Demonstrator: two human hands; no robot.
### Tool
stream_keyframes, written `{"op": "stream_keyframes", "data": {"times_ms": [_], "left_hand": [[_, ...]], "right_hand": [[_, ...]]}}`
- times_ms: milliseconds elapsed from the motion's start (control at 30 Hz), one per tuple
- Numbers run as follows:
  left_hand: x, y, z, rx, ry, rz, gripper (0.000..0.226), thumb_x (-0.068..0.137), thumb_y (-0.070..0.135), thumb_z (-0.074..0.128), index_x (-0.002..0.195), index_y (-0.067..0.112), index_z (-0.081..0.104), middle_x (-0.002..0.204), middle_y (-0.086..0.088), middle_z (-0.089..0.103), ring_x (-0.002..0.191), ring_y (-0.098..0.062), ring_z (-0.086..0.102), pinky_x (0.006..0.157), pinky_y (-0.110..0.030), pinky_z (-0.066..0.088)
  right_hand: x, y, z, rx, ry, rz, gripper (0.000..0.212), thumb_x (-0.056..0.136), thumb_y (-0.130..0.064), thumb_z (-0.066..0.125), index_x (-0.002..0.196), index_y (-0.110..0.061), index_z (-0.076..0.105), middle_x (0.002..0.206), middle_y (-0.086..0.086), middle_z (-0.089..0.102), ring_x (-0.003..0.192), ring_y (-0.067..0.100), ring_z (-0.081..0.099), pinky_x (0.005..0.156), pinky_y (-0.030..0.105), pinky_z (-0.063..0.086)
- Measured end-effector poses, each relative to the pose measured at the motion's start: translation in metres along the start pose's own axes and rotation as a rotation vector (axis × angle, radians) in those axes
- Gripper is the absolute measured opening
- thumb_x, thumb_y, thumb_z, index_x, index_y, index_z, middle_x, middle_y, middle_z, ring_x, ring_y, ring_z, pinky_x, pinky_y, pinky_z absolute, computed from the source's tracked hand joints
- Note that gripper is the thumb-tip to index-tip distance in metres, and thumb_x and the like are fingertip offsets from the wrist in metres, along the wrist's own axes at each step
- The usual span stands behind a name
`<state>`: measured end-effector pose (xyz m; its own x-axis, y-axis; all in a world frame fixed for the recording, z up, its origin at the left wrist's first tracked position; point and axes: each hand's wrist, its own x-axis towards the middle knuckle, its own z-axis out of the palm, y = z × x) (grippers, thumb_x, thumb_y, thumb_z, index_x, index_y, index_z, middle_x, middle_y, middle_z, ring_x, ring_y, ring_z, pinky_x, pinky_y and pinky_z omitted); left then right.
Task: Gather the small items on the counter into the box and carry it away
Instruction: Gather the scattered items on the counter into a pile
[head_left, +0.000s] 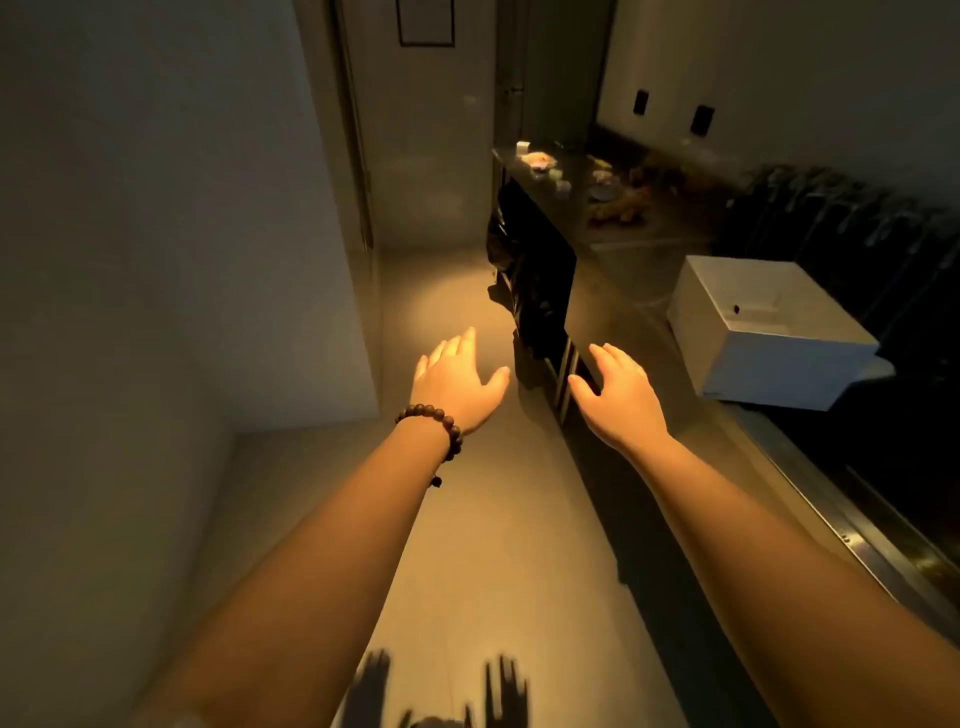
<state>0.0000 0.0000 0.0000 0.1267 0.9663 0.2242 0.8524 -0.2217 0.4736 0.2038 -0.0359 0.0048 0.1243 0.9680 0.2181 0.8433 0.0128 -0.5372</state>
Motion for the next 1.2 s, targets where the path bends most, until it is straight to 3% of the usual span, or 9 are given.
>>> {"op": "stream_keyframes", "data": {"times_ms": [300, 467, 633, 767, 1200], "left_hand": [[0.097, -0.045, 0.034, 0.031, -0.001, -0.019, 0.071, 0.088, 0.053, 0.039, 0.146, 0.017, 0.019, 0.151, -0.005, 0.030, 0.140, -0.022, 0.023, 0.114, -0.047, 0.020], [0.216, -0.080, 0.046, 0.043, -0.022, -0.002, 0.071, 0.089, 0.053, 0.039, 0.146, 0.015, 0.019, 0.151, -0.006, 0.030, 0.140, -0.024, 0.023, 0.115, -0.048, 0.018], [0.350, -0.111, 0.042, 0.056, -0.039, 0.016, 0.069, 0.088, 0.050, 0.042, 0.144, 0.013, 0.024, 0.144, -0.009, 0.038, 0.132, -0.026, 0.034, 0.110, -0.047, 0.027], [0.435, -0.136, 0.045, 0.037, -0.056, 0.015, 0.071, 0.089, 0.051, 0.041, 0.146, 0.015, 0.019, 0.150, -0.007, 0.030, 0.138, -0.025, 0.026, 0.112, -0.048, 0.024], [0.649, -0.203, 0.125, 0.061, -0.152, 0.005, 0.073, 0.088, 0.053, 0.042, 0.147, 0.017, 0.015, 0.153, -0.006, 0.025, 0.140, -0.026, 0.023, 0.113, -0.048, 0.022]], "right_hand": [[0.103, 0.016, 0.058, -0.063, -0.027, 0.023, 0.058, 0.093, -0.041, 0.047, 0.145, -0.019, 0.033, 0.154, 0.004, 0.030, 0.143, 0.022, 0.022, 0.115, 0.040, 0.026], [0.221, 0.005, 0.095, -0.062, -0.040, 0.020, 0.058, 0.093, -0.039, 0.048, 0.145, -0.018, 0.032, 0.153, 0.005, 0.030, 0.143, 0.023, 0.023, 0.115, 0.041, 0.027], [0.357, -0.020, 0.117, -0.068, -0.059, 0.030, 0.058, 0.094, -0.037, 0.047, 0.146, -0.015, 0.030, 0.154, 0.006, 0.029, 0.143, 0.023, 0.023, 0.116, 0.041, 0.025], [0.440, -0.031, 0.138, -0.055, -0.050, 0.031, 0.058, 0.094, -0.036, 0.047, 0.145, -0.014, 0.031, 0.154, 0.007, 0.029, 0.142, 0.024, 0.024, 0.115, 0.040, 0.024], [0.655, 0.012, 0.239, -0.029, -0.036, 0.112, 0.057, 0.092, -0.035, 0.051, 0.143, -0.019, 0.034, 0.153, 0.004, 0.030, 0.141, 0.024, 0.026, 0.114, 0.039, 0.025]]}}
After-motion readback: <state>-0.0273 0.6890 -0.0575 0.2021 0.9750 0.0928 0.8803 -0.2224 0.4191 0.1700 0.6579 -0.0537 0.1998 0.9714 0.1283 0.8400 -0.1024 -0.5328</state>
